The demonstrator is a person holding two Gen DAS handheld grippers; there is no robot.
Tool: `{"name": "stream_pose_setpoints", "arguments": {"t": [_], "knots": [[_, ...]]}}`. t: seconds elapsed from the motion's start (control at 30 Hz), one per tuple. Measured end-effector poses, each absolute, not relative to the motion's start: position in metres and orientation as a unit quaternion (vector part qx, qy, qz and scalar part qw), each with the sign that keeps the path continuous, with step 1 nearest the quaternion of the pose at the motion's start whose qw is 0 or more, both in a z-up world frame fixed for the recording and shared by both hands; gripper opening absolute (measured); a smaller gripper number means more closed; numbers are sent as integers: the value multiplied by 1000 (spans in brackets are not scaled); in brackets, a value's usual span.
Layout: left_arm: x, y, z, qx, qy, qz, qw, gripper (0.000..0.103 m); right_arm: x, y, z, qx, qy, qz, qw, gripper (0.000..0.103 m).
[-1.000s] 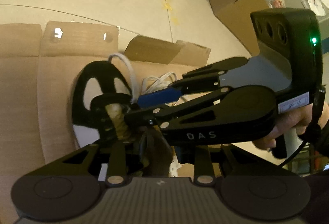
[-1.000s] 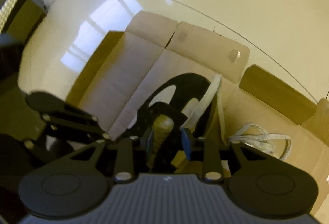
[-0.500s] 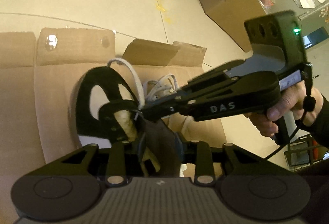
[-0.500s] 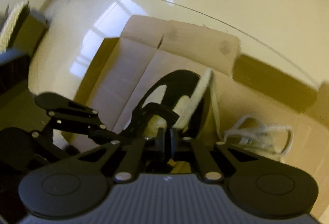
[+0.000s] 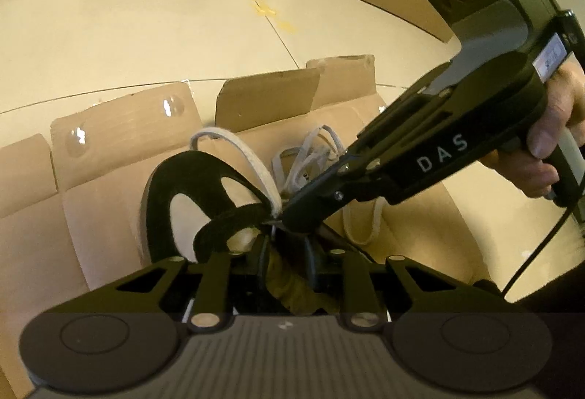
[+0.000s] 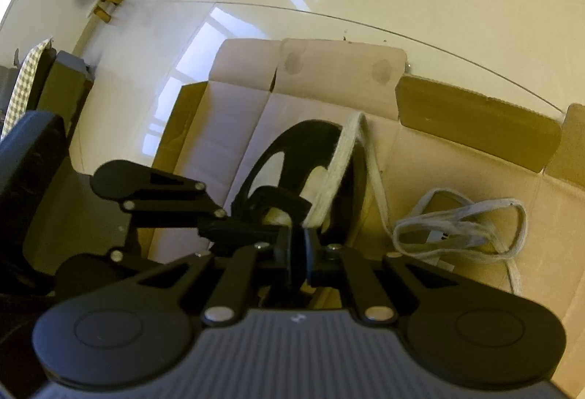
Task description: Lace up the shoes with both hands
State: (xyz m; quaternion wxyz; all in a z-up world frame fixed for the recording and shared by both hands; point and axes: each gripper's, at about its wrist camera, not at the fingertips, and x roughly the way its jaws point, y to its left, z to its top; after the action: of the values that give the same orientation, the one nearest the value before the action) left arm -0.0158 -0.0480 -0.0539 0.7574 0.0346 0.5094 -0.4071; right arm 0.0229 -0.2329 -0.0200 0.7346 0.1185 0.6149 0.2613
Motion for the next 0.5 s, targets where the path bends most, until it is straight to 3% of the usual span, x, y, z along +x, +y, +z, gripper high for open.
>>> {"name": "stream_pose_setpoints", "arguments": {"t": [0.17,0.3,0.5], "knots": [[-17,-50,-58,42,504,-409,760,21,21,-236,-21,120,614,261,735,7],[-17,-53,-62,65,491,-418,762,12,22,-235,-22,119,614,262,735,8],[-14,-56,-68,83,482,-428,760,8,22,-234,-24,112,612,266,736,11]]}}
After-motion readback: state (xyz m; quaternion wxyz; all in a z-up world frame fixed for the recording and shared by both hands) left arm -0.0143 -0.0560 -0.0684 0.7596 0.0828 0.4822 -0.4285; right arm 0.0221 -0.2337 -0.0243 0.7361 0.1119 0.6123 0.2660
